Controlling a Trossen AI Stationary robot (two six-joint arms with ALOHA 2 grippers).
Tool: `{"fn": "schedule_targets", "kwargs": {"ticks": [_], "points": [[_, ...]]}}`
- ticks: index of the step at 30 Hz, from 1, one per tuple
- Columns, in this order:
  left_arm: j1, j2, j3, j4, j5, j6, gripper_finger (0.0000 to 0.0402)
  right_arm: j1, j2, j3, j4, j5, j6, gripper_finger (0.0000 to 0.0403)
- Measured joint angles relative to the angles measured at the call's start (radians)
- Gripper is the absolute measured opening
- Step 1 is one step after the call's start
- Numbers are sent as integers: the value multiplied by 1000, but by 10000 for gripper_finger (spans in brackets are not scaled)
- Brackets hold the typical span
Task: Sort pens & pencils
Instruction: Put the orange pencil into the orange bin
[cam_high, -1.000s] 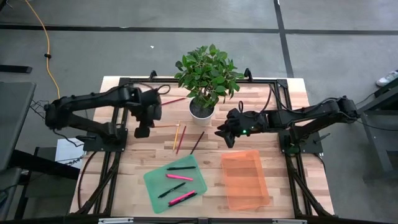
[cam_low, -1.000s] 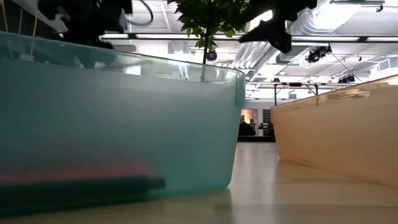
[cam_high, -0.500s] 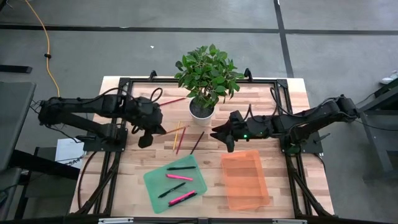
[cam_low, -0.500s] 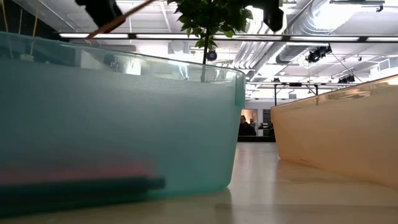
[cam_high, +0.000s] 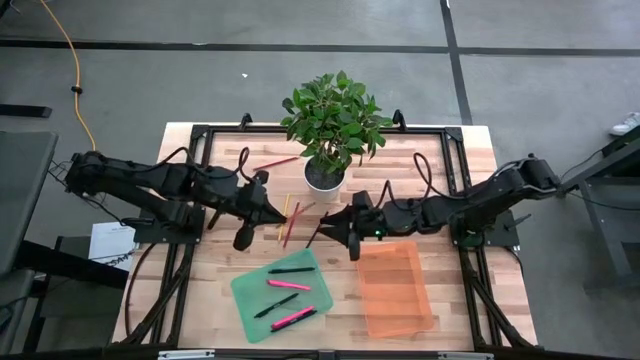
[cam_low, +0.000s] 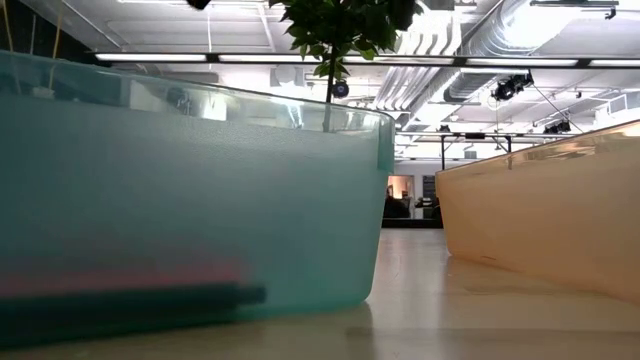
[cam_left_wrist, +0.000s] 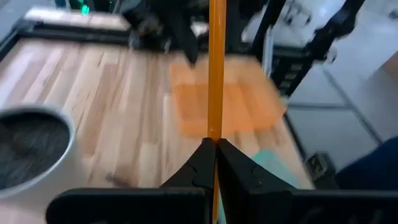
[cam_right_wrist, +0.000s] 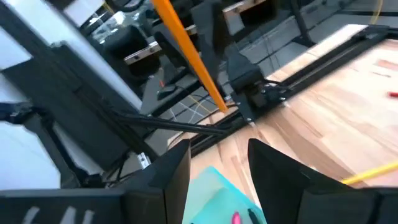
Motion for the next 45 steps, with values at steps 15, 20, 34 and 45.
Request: {"fn": "schedule_targets", "kwargs": {"ticks": [15,20,34,45], "points": [[-79,32,0,186,-85,-72,0,13,-5,186,-237,0,-154,154],[-105,52,-1,211,-110,-78,0,13,-5,198,-232,-3,-177,154],[-118,117,-1,293,-110,-68,0,10,-4,200,-142,-19,-204,154],[-118,130,0,288,-106,-53,0,10,-4,200,-123,-19,-207,154]]}}
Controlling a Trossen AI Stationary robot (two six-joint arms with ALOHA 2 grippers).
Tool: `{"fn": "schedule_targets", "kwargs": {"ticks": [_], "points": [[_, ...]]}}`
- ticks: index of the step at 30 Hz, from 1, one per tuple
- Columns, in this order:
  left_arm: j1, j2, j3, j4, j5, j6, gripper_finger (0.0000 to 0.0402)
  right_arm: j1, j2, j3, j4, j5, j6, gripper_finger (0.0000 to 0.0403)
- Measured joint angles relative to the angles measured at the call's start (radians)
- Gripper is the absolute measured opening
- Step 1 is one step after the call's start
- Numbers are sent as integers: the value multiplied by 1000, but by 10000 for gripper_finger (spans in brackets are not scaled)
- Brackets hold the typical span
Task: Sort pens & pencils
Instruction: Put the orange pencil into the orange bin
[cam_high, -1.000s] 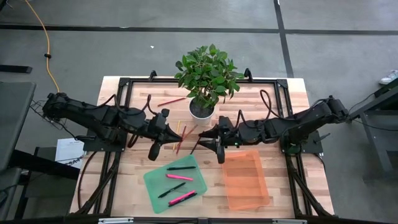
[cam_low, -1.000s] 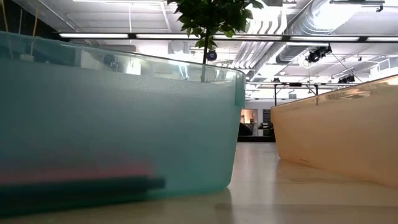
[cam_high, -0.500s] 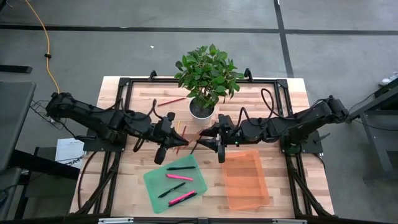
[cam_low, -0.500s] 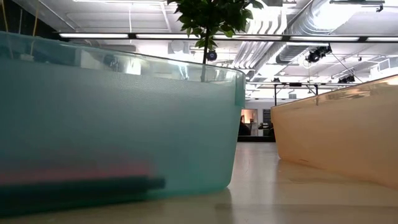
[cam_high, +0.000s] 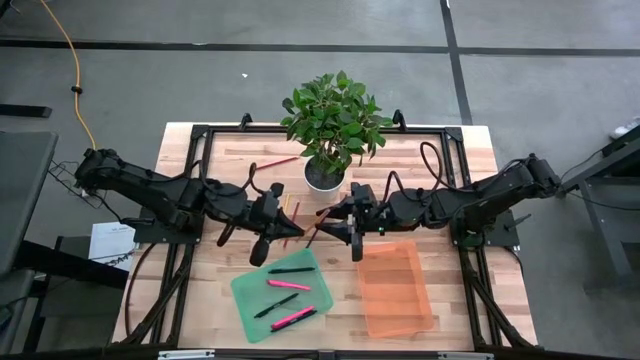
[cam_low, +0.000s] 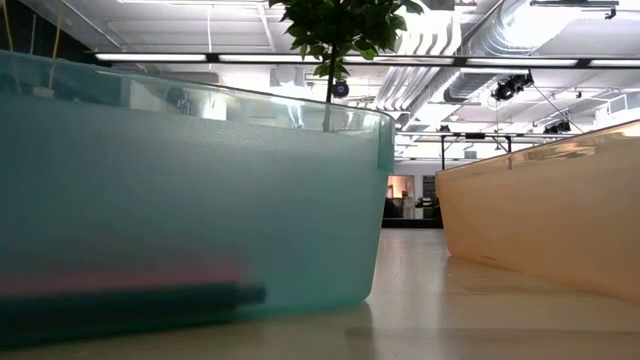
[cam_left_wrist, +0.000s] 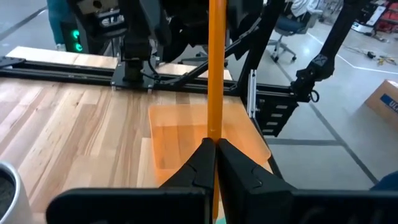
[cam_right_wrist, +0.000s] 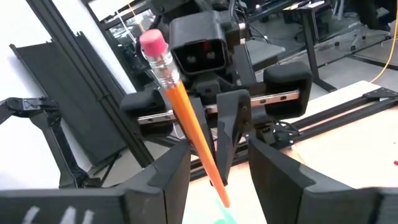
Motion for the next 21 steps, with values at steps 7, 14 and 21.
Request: {"fn": "schedule_targets", "kwargs": {"ticks": [7,14,21], "points": [[0,0,0,-1,-3,3,0,0,0,0,7,0,0,154],[0,0,0,-2,-3,2,0,0,0,0,9,0,-4,122],[0,0,0,-2,-3,2,0,0,0,0,9,-3,-8,79]]}}
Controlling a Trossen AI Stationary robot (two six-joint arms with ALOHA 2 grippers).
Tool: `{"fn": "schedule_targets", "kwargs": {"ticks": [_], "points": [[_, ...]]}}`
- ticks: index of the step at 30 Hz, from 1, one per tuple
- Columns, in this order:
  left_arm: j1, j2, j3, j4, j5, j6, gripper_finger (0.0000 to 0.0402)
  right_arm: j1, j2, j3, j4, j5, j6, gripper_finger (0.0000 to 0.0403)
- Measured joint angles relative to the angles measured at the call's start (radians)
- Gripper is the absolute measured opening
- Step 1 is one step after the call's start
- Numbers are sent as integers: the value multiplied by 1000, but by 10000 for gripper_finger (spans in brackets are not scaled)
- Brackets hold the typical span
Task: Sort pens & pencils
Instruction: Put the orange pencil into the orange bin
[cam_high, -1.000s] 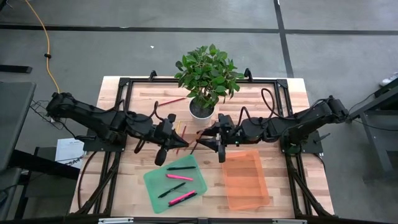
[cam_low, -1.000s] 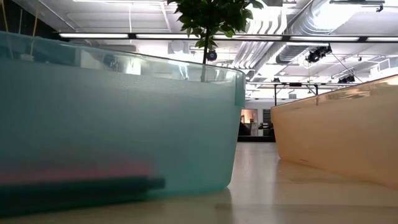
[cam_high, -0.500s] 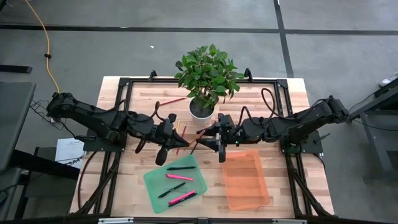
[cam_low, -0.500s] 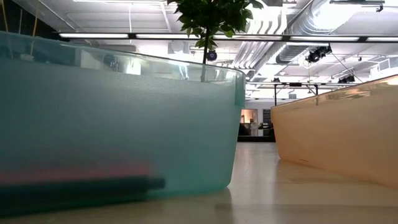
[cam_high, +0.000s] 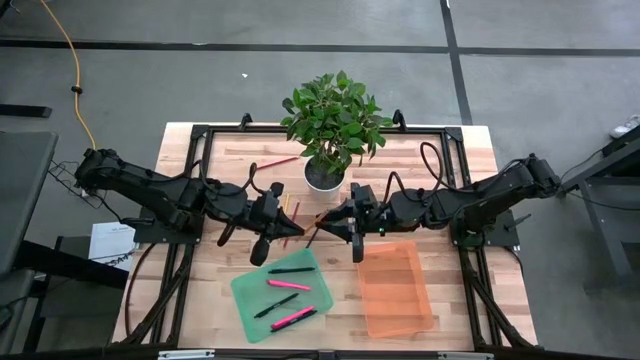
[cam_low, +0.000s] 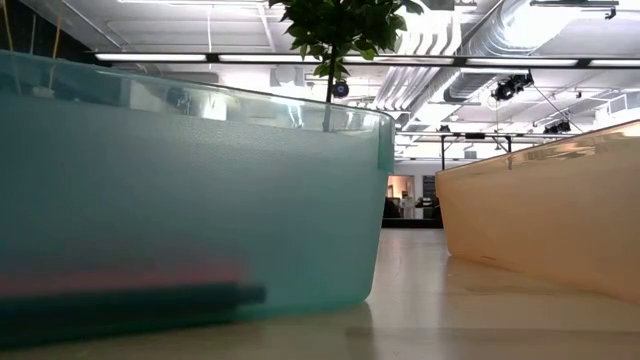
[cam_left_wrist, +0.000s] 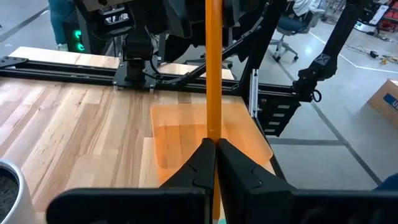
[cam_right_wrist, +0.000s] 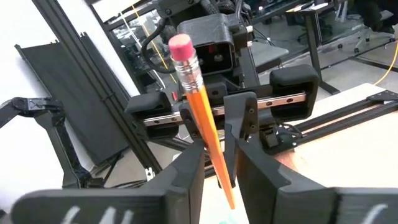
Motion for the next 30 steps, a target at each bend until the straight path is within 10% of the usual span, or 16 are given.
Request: {"fn": "schedule_targets", "kwargs": {"ticks": [30], "points": [[0,0,0,1,0,-2,0,0,0,0,27,-29,-22,4]]}}
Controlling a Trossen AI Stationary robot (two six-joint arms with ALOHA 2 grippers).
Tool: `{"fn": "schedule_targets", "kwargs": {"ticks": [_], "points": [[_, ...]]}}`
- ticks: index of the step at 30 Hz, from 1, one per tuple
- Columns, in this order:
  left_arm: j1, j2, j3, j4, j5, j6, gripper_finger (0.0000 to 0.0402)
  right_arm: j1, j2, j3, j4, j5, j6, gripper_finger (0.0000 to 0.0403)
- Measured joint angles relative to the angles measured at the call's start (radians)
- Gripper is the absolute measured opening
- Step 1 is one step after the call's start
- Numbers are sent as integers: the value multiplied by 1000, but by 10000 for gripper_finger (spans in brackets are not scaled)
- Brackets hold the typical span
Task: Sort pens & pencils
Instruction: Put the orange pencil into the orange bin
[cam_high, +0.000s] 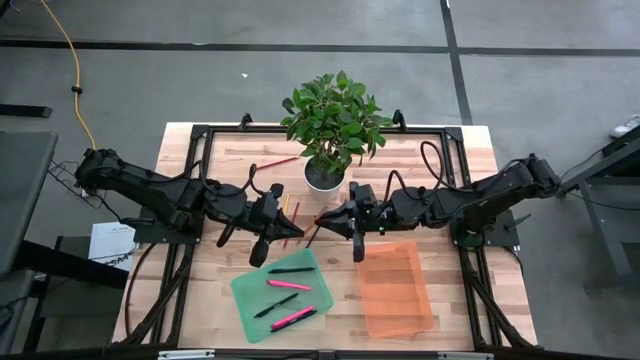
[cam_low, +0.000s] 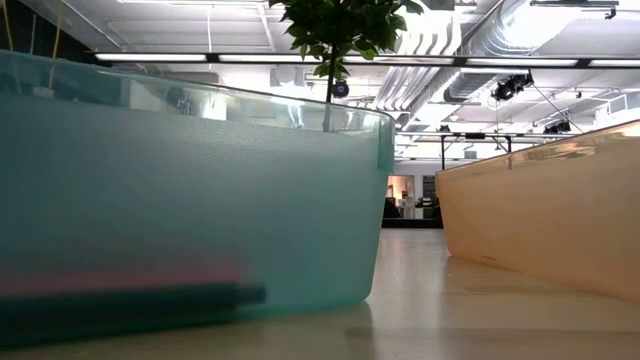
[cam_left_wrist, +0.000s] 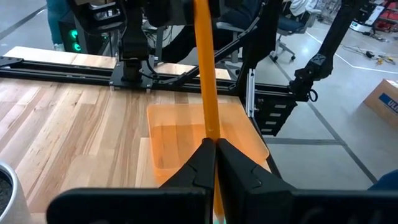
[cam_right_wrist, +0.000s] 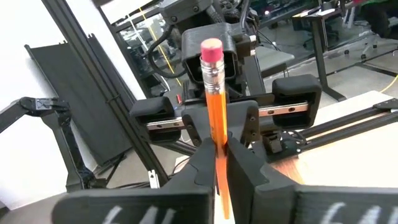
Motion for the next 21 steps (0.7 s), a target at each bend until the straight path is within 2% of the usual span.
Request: {"fn": "schedule_targets", "kwargs": {"ticks": [12,21], "points": [[1,0,0,-6,3,3,1,0,0,0,14,-6,0,1],[1,-38,-1,-90,-4,10,0,20,0,0,-126,4,60,1]]}}
